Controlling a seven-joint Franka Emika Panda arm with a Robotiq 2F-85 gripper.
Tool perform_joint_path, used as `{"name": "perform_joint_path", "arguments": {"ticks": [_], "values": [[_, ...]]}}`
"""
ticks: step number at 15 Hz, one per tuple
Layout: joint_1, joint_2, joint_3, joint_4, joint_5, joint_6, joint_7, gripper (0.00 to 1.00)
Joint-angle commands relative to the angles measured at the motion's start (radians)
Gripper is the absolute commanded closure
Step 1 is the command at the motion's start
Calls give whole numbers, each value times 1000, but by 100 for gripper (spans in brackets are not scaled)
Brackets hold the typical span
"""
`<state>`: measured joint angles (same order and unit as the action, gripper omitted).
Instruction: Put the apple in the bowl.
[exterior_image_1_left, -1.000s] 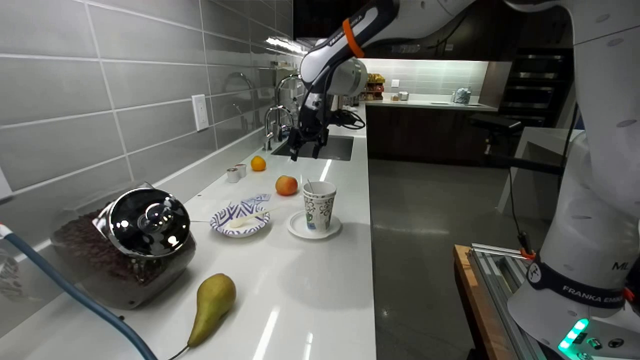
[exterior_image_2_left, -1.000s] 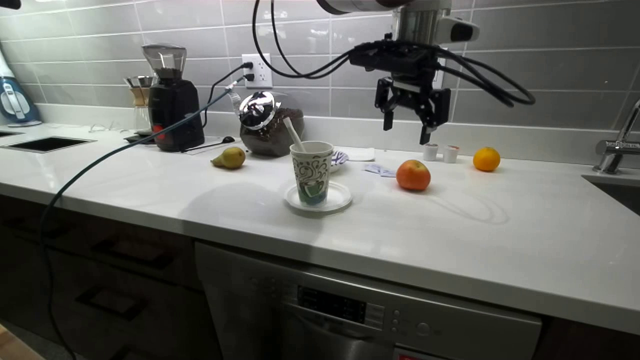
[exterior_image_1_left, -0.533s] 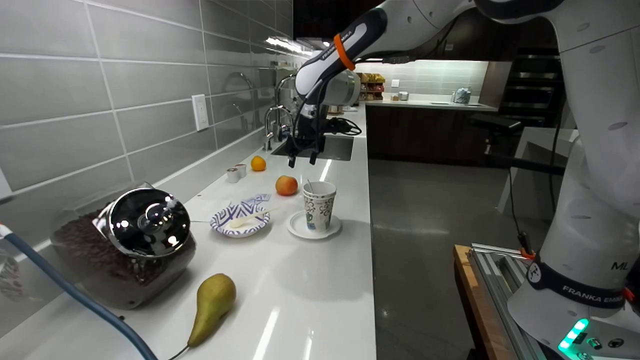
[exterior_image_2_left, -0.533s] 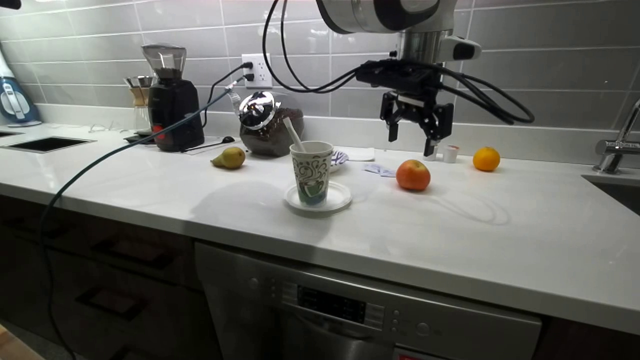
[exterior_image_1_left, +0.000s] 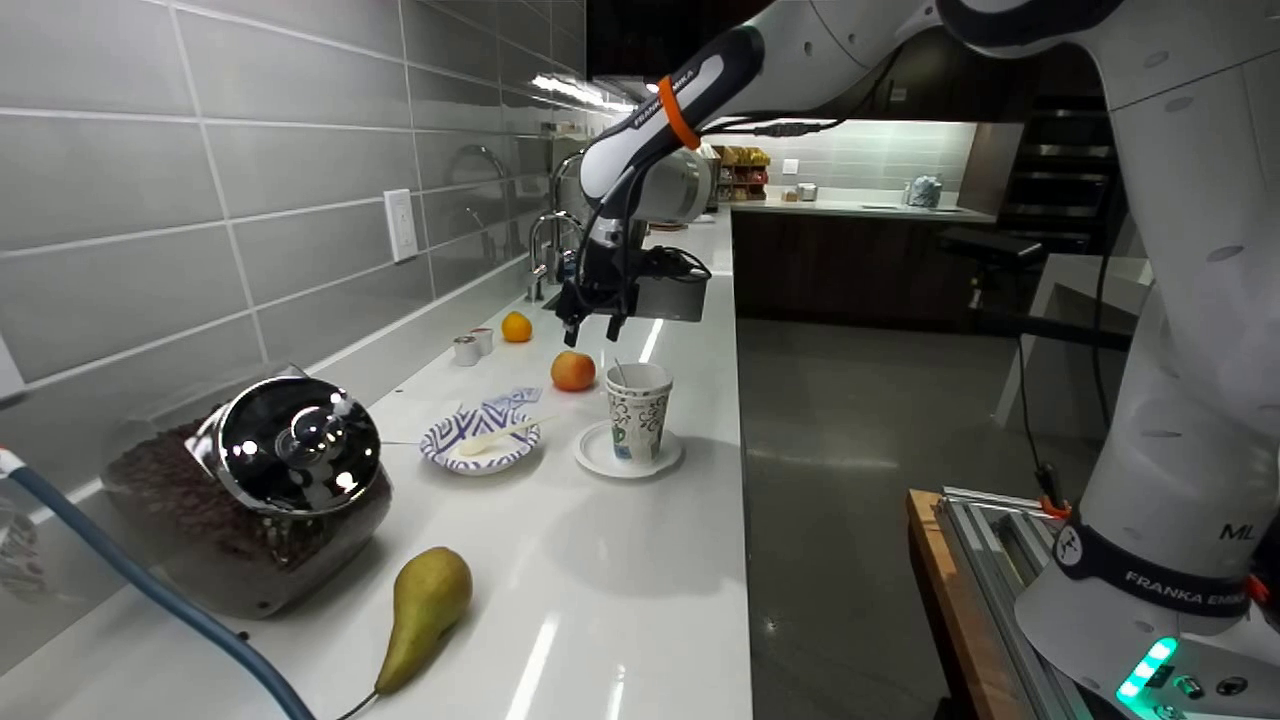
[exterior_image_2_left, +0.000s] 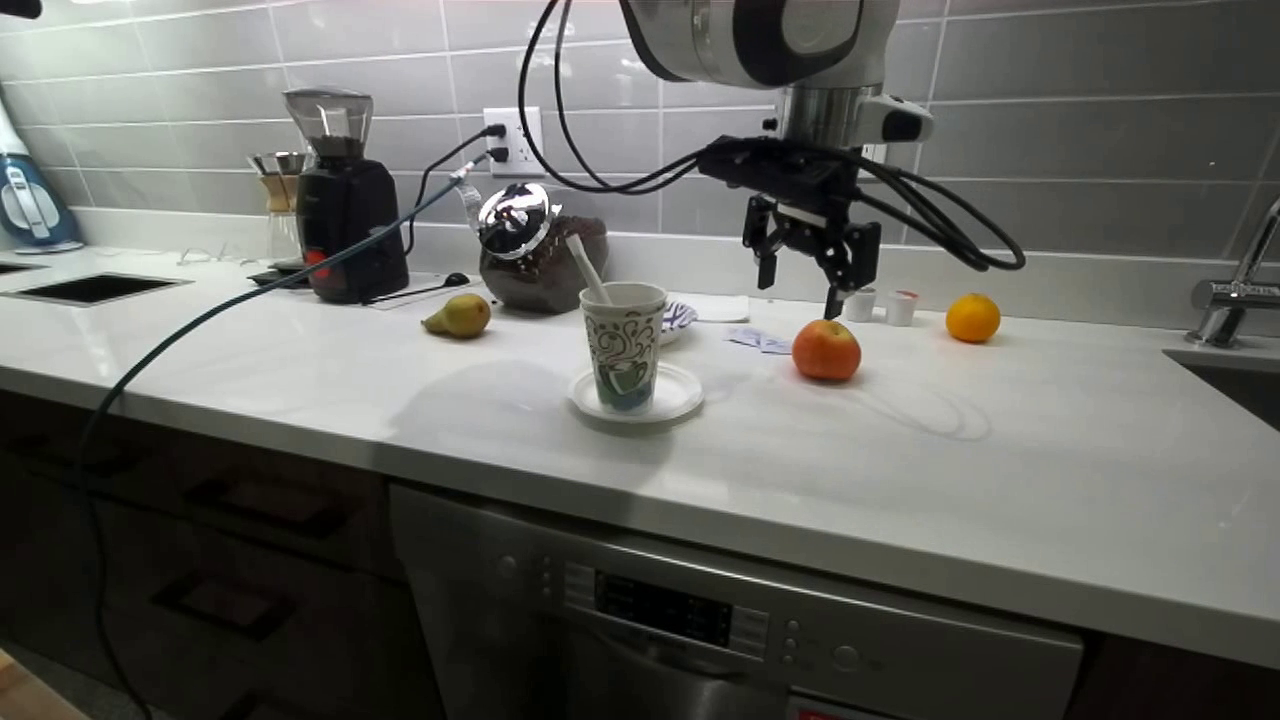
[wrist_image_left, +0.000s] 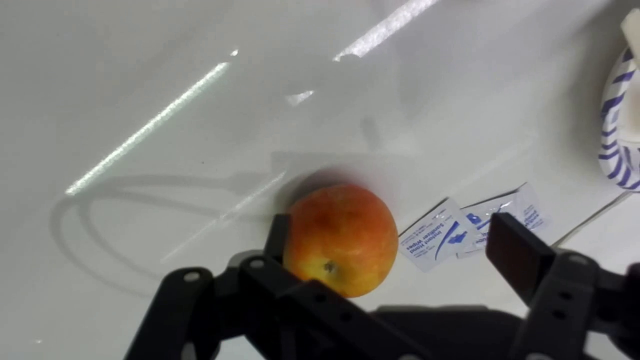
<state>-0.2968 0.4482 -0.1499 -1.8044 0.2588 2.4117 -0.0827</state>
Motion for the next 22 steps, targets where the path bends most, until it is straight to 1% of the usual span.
{"name": "perform_joint_path", "arguments": {"ticks": [1, 3, 6, 10, 15, 18, 21, 22], "values": [[-29, 79, 35, 77, 34, 57, -32, 0], [-38, 108, 42, 102, 27, 88, -35, 0], [-50, 145, 39, 138, 9, 93, -22, 0], [-63, 188, 33, 180, 2, 78, -3, 0], [-90, 239, 56, 227, 14, 56, -24, 0], [-107, 257, 83, 245, 23, 30, -46, 0], [-105, 277, 79, 260, 8, 19, -39, 0], [-107, 285, 80, 267, 8, 24, -44, 16]]}}
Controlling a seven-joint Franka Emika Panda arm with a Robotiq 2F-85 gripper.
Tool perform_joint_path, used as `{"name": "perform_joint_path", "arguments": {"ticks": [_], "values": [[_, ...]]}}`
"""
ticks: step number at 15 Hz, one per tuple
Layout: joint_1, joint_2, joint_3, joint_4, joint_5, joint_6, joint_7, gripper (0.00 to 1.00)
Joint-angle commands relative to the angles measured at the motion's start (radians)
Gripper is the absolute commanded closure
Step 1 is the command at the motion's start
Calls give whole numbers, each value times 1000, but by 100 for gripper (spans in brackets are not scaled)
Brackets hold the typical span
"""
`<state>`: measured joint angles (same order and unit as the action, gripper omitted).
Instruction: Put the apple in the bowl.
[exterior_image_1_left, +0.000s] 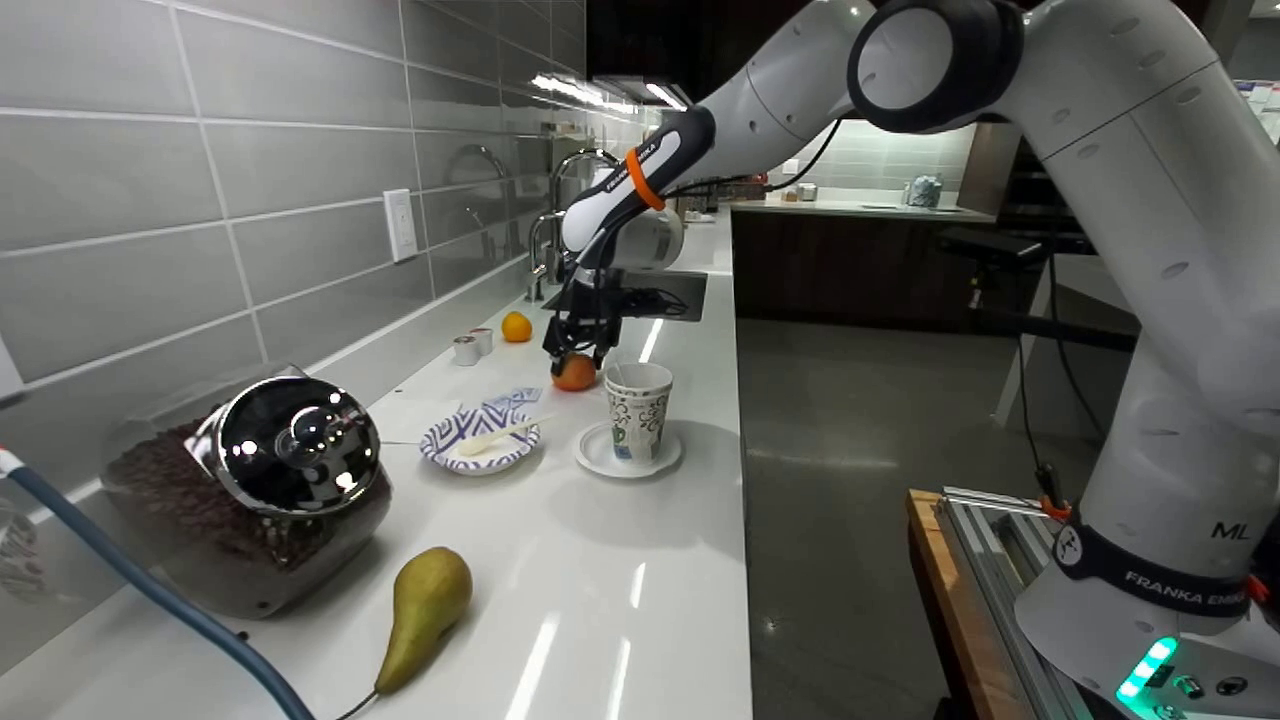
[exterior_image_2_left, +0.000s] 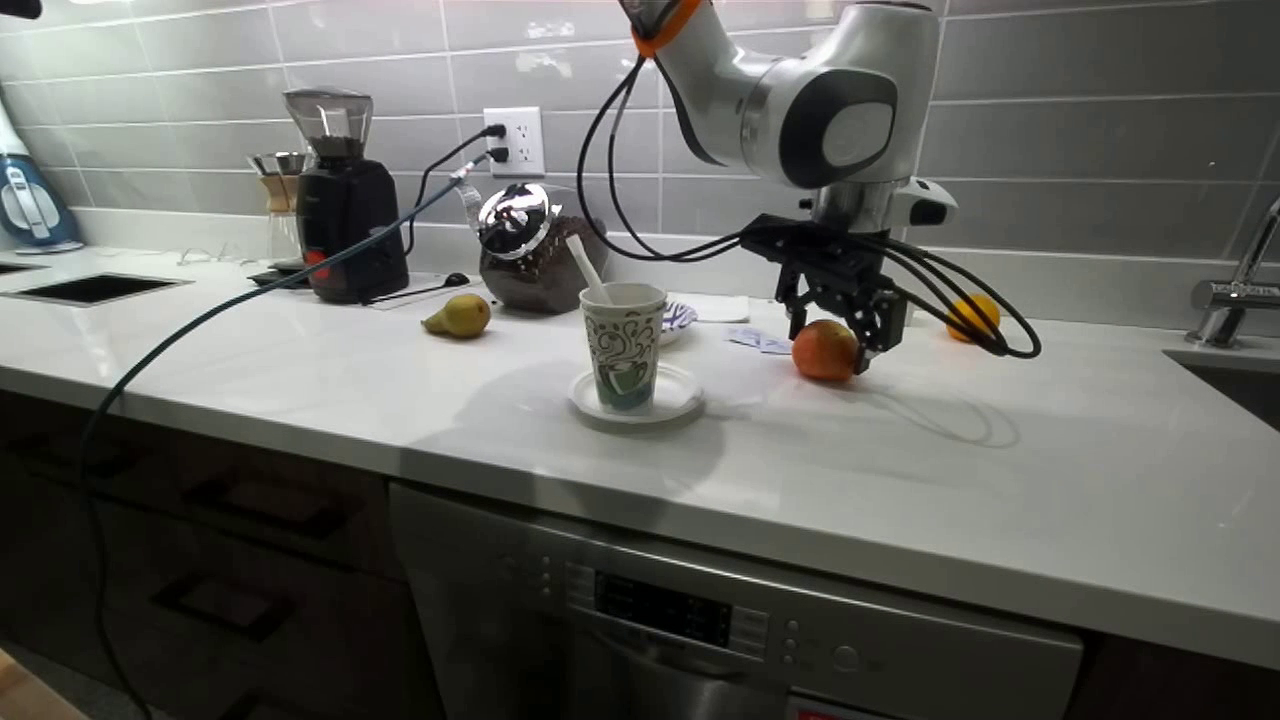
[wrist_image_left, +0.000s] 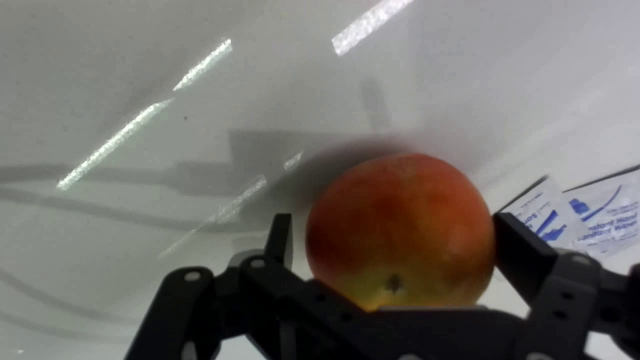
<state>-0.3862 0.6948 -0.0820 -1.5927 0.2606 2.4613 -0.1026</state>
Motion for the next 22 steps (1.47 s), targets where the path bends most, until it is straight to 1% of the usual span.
{"name": "perform_joint_path", "arguments": {"ticks": [1, 3, 5, 8, 9, 13, 16, 20, 22], "values": [[-17, 38, 13, 55, 6, -21, -26, 26], [-12, 22, 11, 42, 6, -15, -20, 37], [-7, -16, 14, 2, 10, -11, -18, 37], [9, -112, 23, -92, 14, -12, -18, 37], [10, -149, 37, -124, 25, -24, -25, 37], [18, -249, 111, -208, 47, -104, -152, 37], [49, -296, 154, -268, 65, -127, -255, 37], [88, -304, 203, -314, 111, -107, -378, 37], [98, -297, 226, -332, 138, -62, -449, 37]]}}
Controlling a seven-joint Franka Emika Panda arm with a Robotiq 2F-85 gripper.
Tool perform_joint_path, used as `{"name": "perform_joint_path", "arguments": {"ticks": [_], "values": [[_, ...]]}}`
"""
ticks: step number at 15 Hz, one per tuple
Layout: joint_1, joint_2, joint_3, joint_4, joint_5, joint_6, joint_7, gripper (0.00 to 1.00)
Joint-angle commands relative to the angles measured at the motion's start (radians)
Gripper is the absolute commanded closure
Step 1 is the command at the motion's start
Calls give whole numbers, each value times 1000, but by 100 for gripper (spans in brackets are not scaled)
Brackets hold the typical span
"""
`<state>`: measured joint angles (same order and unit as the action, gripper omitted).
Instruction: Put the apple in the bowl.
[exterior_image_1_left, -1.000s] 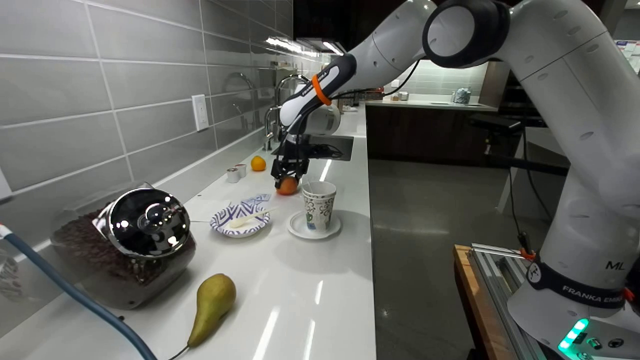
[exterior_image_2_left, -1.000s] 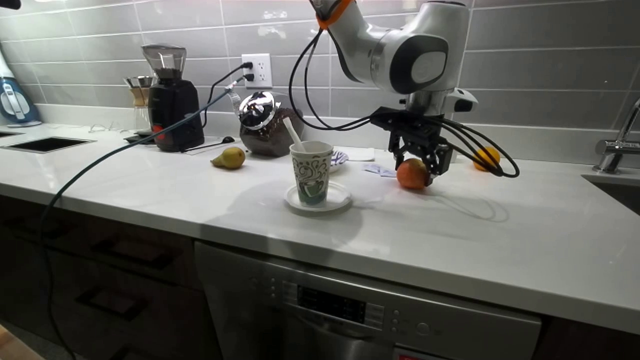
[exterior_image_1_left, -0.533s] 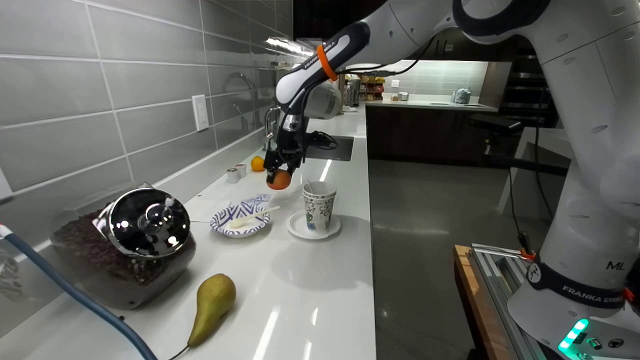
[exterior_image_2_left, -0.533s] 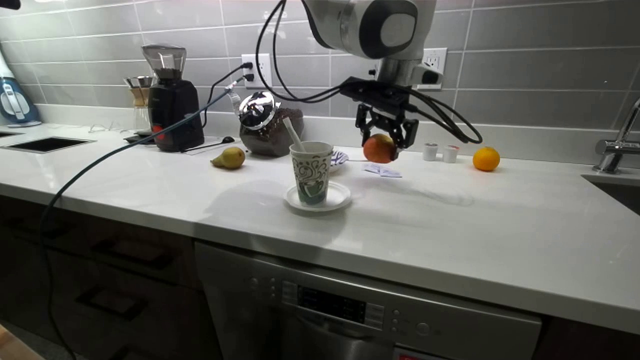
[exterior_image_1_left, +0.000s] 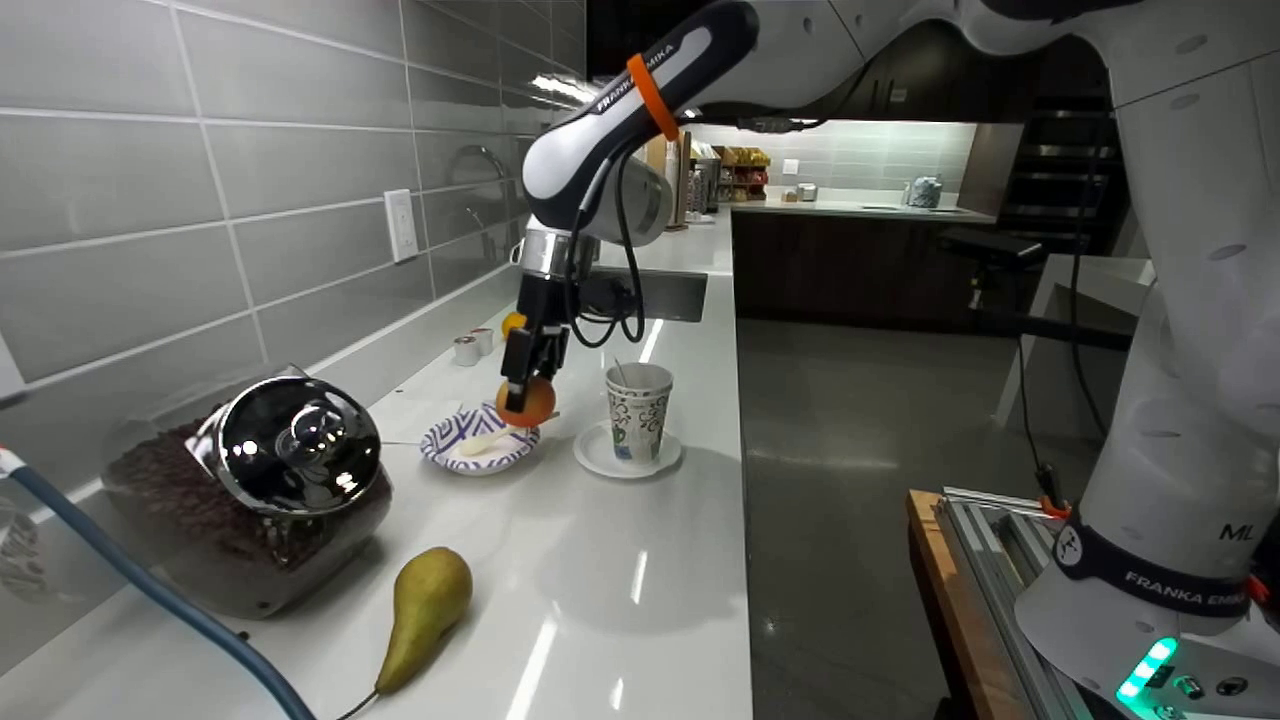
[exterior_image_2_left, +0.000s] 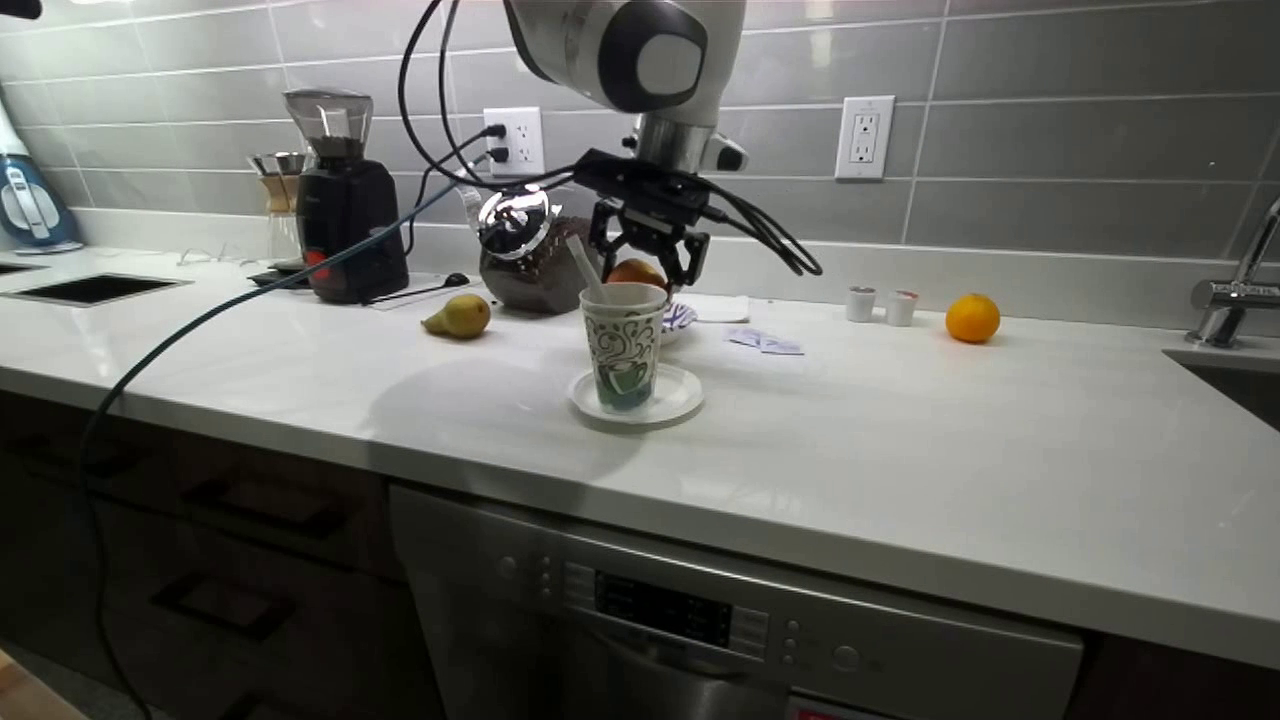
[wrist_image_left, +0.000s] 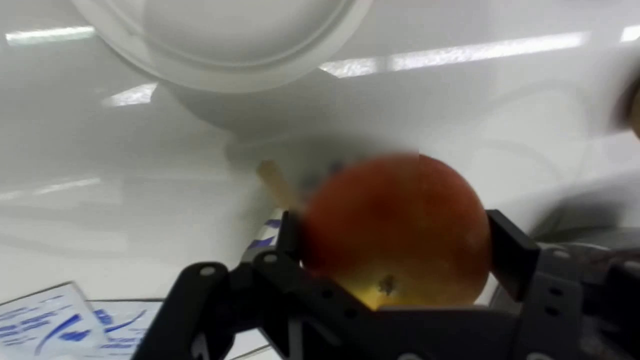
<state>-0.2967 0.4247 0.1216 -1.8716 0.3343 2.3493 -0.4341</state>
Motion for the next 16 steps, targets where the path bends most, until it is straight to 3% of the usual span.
{"name": "perform_joint_path", "arguments": {"ticks": [1, 16], "values": [[14, -23, 28, -57, 72, 69, -142, 37], [-17, 47, 75, -38, 159, 284, -378, 37]]}}
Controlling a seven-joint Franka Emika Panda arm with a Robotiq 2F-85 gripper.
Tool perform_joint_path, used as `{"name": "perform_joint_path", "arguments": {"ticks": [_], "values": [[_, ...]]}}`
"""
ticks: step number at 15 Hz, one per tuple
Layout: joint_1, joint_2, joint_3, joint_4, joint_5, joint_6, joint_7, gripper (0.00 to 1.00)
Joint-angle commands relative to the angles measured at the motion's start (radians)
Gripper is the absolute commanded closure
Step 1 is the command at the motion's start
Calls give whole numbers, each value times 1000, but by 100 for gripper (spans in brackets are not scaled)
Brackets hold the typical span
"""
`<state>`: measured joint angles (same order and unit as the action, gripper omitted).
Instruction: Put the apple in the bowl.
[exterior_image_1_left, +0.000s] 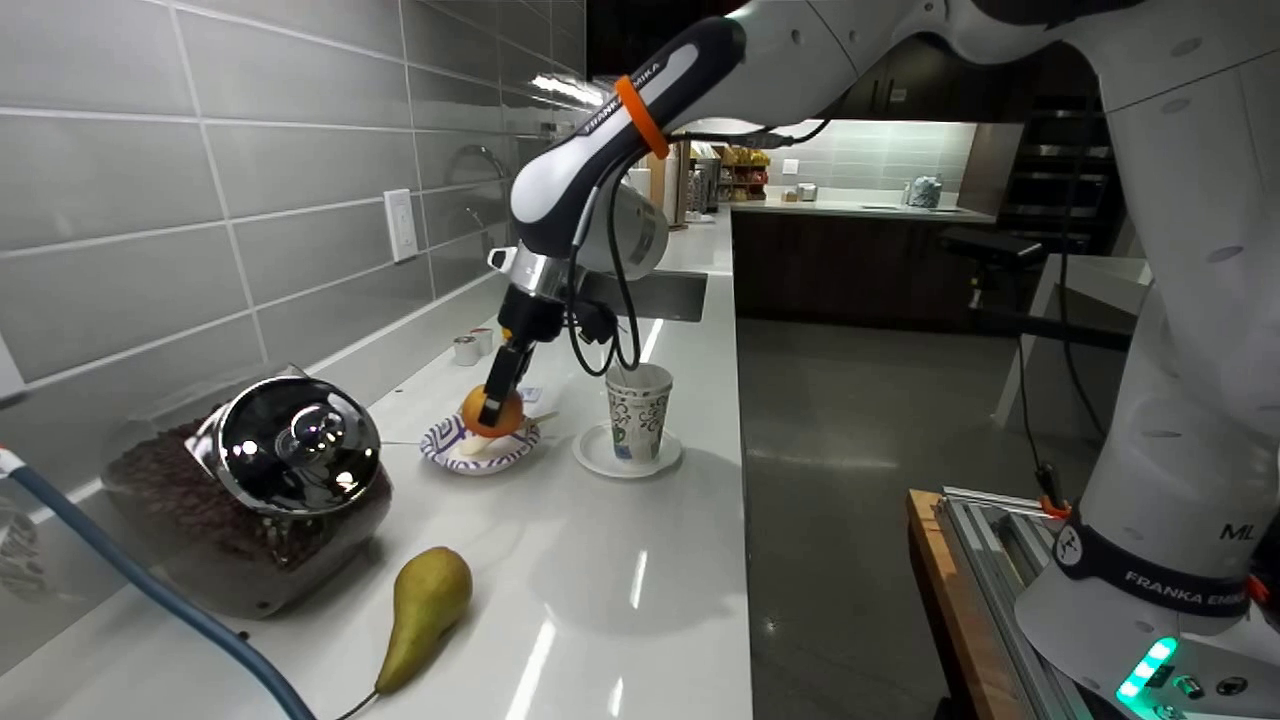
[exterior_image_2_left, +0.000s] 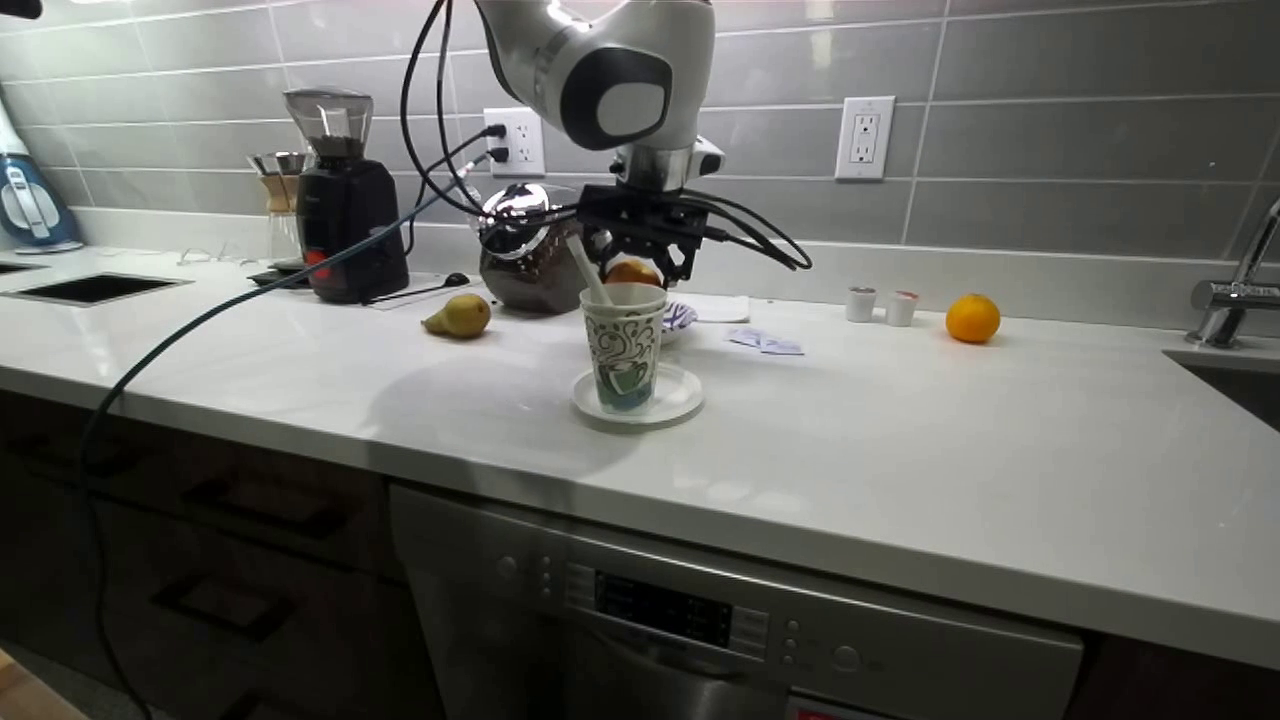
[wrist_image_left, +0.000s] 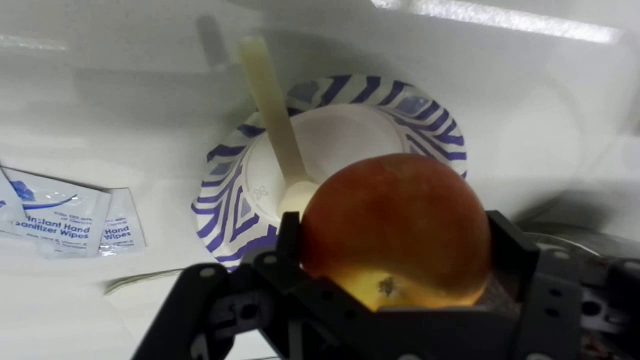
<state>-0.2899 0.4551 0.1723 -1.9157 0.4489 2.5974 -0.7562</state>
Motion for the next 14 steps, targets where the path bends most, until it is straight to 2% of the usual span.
{"name": "perform_joint_path", "arguments": {"ticks": [1, 12, 13, 14], "values": [[-30, 22, 31, 7, 50, 42, -67, 37], [-118, 88, 130, 34, 148, 99, -242, 37], [-118, 85, 131, 31, 156, 97, -251, 3], [-115, 79, 127, 24, 159, 100, -251, 2]]}}
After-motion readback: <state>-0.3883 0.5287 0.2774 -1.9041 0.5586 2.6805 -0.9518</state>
